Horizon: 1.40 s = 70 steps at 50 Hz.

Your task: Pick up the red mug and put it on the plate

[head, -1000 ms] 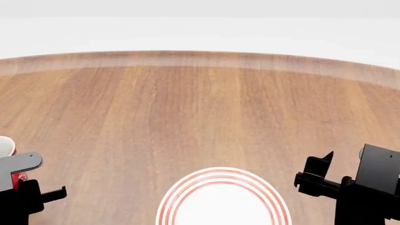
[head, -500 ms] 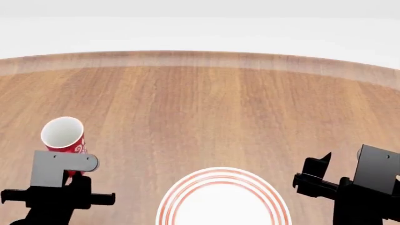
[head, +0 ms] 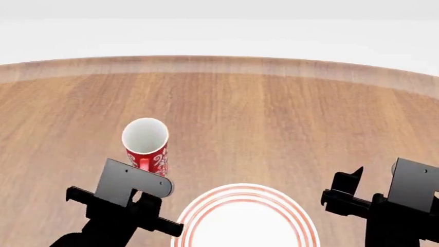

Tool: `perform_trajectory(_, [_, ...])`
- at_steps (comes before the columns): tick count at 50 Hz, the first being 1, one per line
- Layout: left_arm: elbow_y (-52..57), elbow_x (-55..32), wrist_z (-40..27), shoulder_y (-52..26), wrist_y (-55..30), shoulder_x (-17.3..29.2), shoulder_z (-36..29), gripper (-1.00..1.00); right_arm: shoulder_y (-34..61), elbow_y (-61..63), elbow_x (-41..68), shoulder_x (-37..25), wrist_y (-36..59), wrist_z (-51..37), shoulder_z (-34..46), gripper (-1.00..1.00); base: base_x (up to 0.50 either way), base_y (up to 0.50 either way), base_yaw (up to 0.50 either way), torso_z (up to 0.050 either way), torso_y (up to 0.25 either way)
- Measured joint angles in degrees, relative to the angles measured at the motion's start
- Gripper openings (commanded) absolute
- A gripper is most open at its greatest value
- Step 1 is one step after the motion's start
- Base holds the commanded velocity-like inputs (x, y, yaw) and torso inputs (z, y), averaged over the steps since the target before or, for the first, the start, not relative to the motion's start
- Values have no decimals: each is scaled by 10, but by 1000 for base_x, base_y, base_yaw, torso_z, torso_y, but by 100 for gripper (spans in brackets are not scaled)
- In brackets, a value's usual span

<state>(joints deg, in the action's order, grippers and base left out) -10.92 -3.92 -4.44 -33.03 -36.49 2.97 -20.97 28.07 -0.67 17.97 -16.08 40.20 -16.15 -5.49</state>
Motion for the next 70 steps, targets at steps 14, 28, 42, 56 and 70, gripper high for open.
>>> perform_trajectory(14, [3,-32,8,4,22,-5,-87,-100,-1,-8,2,0,-6,0,3,100,0,0,0,0,0])
perform_trajectory(28, [-24,-72,8,-5,61,-10,-163,-100,-3,-15,5,-3,-11,0,1,100,0,0,0,0,1])
perform_trajectory(42, [-138,-187,-23,-71,145,-15,-297,-100,-3,-24,7,-3,-20,1,3,100,0,0,0,0,0])
perform_trajectory(56, [-273,-438,-76,-173,283,-17,-561,-100,-6,-36,9,-5,-30,4,2,100,0,0,0,0,1])
perform_trajectory(70, [-326,-534,-85,-203,321,-17,-659,-100,-9,-46,13,-6,-40,5,-1,100,0,0,0,0,0])
